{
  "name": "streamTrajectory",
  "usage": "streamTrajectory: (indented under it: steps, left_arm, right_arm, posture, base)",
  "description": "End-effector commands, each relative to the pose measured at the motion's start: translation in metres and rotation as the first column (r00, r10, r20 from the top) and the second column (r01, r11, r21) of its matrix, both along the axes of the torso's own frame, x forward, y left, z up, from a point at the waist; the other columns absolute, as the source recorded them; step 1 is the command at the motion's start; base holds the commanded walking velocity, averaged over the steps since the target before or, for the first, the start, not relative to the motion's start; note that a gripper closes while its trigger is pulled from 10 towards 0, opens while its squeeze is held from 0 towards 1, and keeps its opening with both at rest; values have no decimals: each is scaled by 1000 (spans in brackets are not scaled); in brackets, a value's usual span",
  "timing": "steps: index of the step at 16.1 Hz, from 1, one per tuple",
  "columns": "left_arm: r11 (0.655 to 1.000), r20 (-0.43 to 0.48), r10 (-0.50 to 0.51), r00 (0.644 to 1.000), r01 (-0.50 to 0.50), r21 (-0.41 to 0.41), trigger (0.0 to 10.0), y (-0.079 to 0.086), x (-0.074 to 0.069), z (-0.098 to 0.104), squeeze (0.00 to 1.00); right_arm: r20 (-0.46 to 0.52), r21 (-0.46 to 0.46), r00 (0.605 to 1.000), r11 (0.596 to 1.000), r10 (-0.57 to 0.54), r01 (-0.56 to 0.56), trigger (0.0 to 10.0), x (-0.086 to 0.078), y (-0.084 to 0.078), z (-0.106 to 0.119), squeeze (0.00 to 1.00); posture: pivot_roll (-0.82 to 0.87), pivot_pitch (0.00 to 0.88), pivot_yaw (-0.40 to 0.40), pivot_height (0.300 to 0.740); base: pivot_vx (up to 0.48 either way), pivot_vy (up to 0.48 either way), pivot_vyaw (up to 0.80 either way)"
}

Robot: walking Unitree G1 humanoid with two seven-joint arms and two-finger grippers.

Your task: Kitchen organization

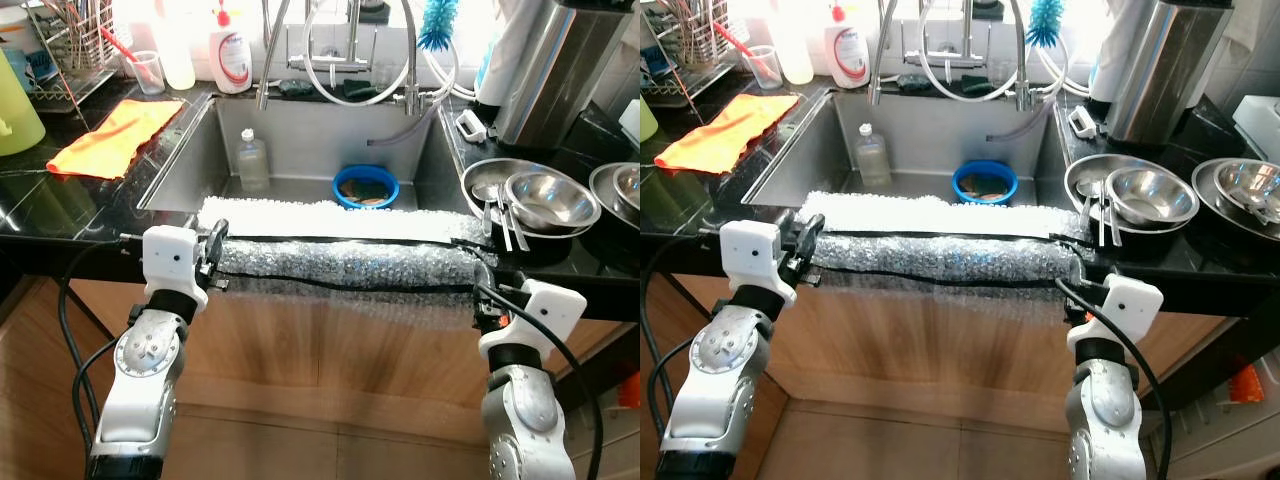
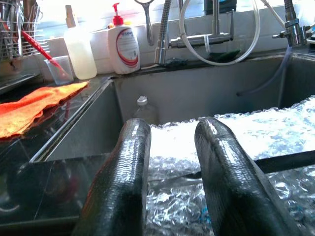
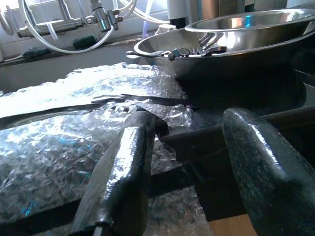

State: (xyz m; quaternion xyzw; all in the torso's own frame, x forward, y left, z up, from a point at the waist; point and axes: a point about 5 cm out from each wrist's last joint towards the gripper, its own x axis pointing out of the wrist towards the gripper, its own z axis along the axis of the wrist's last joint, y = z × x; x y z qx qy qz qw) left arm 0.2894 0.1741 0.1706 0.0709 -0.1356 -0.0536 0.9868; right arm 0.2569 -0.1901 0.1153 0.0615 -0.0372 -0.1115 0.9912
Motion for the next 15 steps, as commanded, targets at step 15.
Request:
streamTrajectory:
  steps: [15]
  left_arm:
    - [999,25,-29,999,28,31,10000,-9,4,-3,0]
  right_arm:
    - [69,-61,997,997,-45,50,10000,17,3,11,0]
  posture:
    - [-28,15,-8,740]
  base:
    - [0,0,0]
